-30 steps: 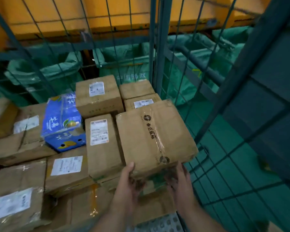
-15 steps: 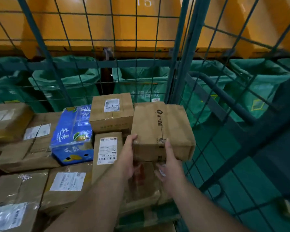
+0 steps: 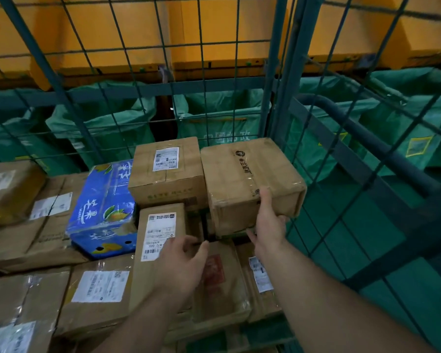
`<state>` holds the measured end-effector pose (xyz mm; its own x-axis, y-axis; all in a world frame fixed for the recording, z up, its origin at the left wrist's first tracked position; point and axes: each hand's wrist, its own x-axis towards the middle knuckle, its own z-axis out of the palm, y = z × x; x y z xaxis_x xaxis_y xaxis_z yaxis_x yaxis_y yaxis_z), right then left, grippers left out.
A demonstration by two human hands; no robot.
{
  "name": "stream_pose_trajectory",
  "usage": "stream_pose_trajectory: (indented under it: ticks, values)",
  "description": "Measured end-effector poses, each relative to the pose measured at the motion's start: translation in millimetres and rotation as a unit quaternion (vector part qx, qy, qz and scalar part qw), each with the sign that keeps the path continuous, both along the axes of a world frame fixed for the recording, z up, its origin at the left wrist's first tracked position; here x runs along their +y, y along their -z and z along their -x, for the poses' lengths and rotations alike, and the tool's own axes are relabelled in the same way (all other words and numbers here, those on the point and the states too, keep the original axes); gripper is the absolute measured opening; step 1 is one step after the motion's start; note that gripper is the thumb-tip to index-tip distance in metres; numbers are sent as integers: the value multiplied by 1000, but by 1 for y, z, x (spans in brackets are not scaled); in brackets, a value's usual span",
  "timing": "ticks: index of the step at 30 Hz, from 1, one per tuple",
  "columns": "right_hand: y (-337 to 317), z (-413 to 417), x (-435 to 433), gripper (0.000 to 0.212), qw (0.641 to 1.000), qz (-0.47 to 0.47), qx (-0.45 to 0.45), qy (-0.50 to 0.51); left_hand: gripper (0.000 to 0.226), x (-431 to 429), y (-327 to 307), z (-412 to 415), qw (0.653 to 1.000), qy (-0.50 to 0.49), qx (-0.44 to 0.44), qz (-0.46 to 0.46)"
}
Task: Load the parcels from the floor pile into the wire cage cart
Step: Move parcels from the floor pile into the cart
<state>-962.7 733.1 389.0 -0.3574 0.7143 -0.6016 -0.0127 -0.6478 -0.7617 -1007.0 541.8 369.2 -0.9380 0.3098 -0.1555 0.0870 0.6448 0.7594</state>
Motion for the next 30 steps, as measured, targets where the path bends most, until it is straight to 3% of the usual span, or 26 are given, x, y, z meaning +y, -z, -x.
stream_pose_trajectory:
  ticks: [1, 3, 5, 7, 8, 10, 12, 16, 21, 24, 26, 30]
  values:
    - [-2, 1, 3, 124, 1000, -4, 18, -9, 31, -2, 3, 1, 999, 7, 20, 27]
    - [-4, 9, 10, 135, 999, -19, 18, -29, 32, -3, 3, 0, 998, 18, 36, 39]
    - [-10, 18, 14, 148, 996, -50, -56, -38, 33, -2, 0, -3, 997, 31, 45, 46]
    - [-11, 22, 19, 147, 983, -92, -150, -49, 33, -1, 1, -4, 996, 39, 54, 66]
    - [-11, 23, 20, 144, 981, -95, -160, -51, 34, -3, 1, -5, 995, 41, 59, 73]
    - [-16, 26, 16, 138, 995, -40, -90, -29, 39, -5, 2, -7, 992, 54, 68, 89]
    - [-19, 33, 16, 116, 999, -16, -25, -16, 46, -6, 2, -10, 989, 74, 71, 106]
    - [-34, 65, 38, 83, 997, 6, 0, -82, 51, -7, -1, -15, 980, 121, 53, 147]
    - [-53, 85, 66, 73, 983, 56, -26, -171, 48, -12, -12, -12, 973, 164, -14, 159]
    - [-46, 82, 55, 75, 982, -6, -35, -185, 38, -18, -26, -22, 979, 160, -59, 113]
    - [-36, 71, 39, 78, 984, -68, -74, -144, 22, -20, -36, -33, 986, 139, -65, 70]
    - [-25, 14, -23, 32, 959, -238, -104, -110, 12, -24, -44, -66, 991, 110, -78, 16]
